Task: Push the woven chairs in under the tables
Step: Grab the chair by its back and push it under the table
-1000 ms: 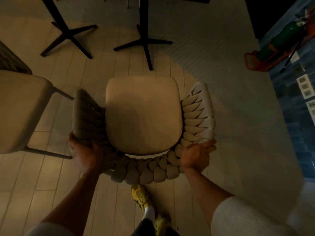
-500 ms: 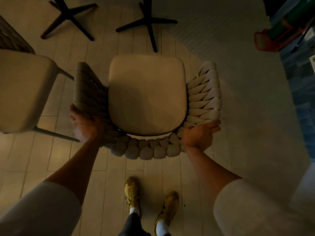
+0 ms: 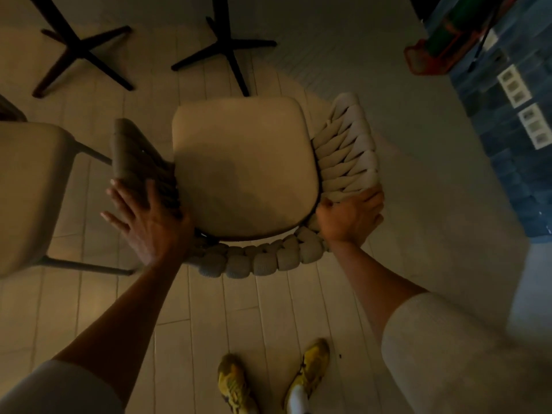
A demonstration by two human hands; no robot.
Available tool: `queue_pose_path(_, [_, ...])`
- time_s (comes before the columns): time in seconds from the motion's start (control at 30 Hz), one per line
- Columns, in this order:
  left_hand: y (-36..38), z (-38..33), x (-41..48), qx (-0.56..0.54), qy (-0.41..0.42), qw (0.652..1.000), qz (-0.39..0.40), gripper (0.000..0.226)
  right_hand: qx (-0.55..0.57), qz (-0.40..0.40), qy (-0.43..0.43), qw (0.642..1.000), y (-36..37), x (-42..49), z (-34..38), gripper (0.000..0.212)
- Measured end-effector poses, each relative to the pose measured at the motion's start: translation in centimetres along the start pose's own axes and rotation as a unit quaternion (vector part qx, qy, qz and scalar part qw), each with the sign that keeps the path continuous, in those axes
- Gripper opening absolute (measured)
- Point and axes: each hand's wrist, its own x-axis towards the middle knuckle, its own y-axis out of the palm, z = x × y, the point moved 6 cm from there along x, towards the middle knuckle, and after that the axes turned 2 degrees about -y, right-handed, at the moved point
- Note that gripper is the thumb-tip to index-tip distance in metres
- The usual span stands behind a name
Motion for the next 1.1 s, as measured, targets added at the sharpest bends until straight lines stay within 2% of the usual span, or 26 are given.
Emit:
queue_pose_path(0.07, [-0.2, -0.5, -0.5, 0.042, 0.052, 0.998, -0.008, 0.048, 0.013, -0.006, -0.019, 1.0, -0.2, -0.2, 0.2, 0.122])
queue_pose_path(0.1, [0.0, -0.7, -0.9, 0.069, 0.074, 0.995, -0.005, 0.044, 0.017, -0.01, -0.033, 0.999, -0.2, -0.3, 0.2, 0.121])
queue_pose_path(0.17, [0.6, -1.8, -2.3, 0.12, 0.125, 0.985, 0.02, 0.054, 0.016, -0.011, -0.077, 0.997, -0.2, -0.8, 0.1, 0.109])
queue_pose_path(0.27, [0.0, -4.1, -4.8, 0.081, 0.168, 0.98, 0.072, 0.082, 0.007, -0.016, -0.206, 0.978, -1.2, -3.0, -0.6, 0.055])
queue_pose_path(0.33, [-0.3, -5.6, -6.5, 0.059, 0.18, 0.971, 0.149, 0.081, 0.003, -0.008, -0.351, 0.936, -1.9, -4.8, -0.9, 0.032])
queue_pose_path(0.37, [-0.2, -6.3, -7.7, 0.064, 0.202, 0.96, 0.182, 0.077, 0.011, 0.007, -0.42, 0.908, -2.2, -5.6, -1.1, 0.028])
queue_pose_path(0.43, [0.0, -7.6, -10.1, 0.063, 0.262, 0.944, 0.193, 0.075, 0.021, 0.058, -0.508, 0.859, -2.5, -6.6, -1.6, 0.035])
queue_pose_path(0.53, [0.0, -8.0, -11.1, 0.075, 0.288, 0.945, 0.134, 0.085, -0.006, 0.102, -0.579, 0.809, -2.1, -6.3, -1.6, 0.057])
queue_pose_path(0.63, [1.0, -7.1, -10.8, 0.071, 0.299, 0.946, 0.101, 0.076, -0.006, 0.117, -0.606, 0.787, -1.5, -5.1, -0.9, 0.061])
queue_pose_path(0.8, [1.1, -7.2, -11.0, 0.003, 0.312, 0.95, 0.022, 0.049, 0.028, 0.074, -0.536, 0.84, -0.3, -4.9, 0.6, 0.048])
queue_pose_path(0.87, [0.9, -7.4, -11.1, -0.008, 0.317, 0.948, 0.005, 0.046, 0.016, 0.063, -0.529, 0.846, -0.2, -5.0, 0.8, 0.044])
queue_pose_path(1.0, [0.0, -7.9, -11.0, -0.026, 0.313, 0.949, -0.002, 0.044, -0.003, 0.071, -0.548, 0.833, 0.3, -4.9, 0.9, 0.036])
queue_pose_path(1.1, [-0.1, -8.1, -10.6, 0.014, 0.308, 0.951, 0.022, 0.048, 0.003, 0.075, -0.59, 0.804, 1.0, -4.9, 1.0, 0.038])
